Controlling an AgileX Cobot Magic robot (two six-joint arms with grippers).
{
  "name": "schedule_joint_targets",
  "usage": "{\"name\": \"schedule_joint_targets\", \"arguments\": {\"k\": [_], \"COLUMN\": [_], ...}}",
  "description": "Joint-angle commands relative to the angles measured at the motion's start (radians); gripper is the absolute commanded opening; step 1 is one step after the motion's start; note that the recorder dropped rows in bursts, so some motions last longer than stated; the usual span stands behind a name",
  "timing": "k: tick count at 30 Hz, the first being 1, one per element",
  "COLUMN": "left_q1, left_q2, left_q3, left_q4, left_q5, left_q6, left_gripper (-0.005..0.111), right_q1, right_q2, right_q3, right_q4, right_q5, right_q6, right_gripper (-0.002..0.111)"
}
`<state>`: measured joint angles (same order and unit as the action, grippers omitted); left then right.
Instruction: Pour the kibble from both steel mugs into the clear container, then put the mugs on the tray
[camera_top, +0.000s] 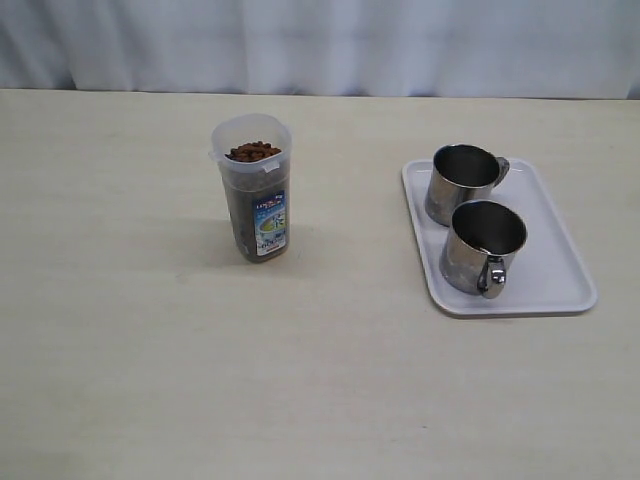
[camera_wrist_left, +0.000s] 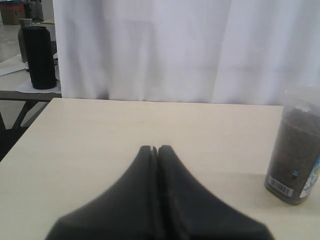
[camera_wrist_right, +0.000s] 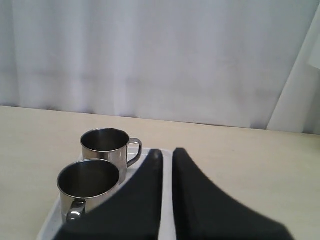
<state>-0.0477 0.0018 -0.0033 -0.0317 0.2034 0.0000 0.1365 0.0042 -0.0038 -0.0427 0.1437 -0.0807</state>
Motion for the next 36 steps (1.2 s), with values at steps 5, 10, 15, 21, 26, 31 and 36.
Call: {"name": "schedule_joint_targets", "arguments": {"k": [5,10,15,21,26,31,36], "left_q1": [0.001,0.001,0.001,0.001,0.001,0.001,0.001], "left_q2": [-0.002,-0.002,-0.002,-0.002,-0.002,-0.002,-0.002], "left_q3": [0.003,0.003,0.003,0.003,0.003,0.003,0.003], "left_q4": [0.004,0.004,0.004,0.004,0.004,0.004,0.004], "left_q5": [-0.008,-0.008,-0.008,-0.008,-0.008,-0.008,-0.008], "left_q6": [0.000,0.000,0.000,0.000,0.000,0.000,0.000], "left_gripper": [0.000,0.000,0.000,0.000,0.000,0.000,0.000], "right_q1": [-0.009,-0.020,-0.020,-0.020,-0.020,-0.020,-0.020], "right_q2": [-0.004,-0.004,-0.004,-0.004,-0.004,-0.004,-0.004], "right_q3": [0.004,0.004,0.004,0.004,0.004,0.004,0.004], "right_q4": [0.009,0.009,0.058,0.058,0.058,0.058,0.058], "right_q5": [0.004,0.004,0.007,0.017,0.015,0.015,0.015], "right_q6": [-0.010,0.023,0.026,0.037,0.037,0.037,0.037], "right_gripper": [0.005,0.005,0.005,0.005,0.005,0.005,0.005]}}
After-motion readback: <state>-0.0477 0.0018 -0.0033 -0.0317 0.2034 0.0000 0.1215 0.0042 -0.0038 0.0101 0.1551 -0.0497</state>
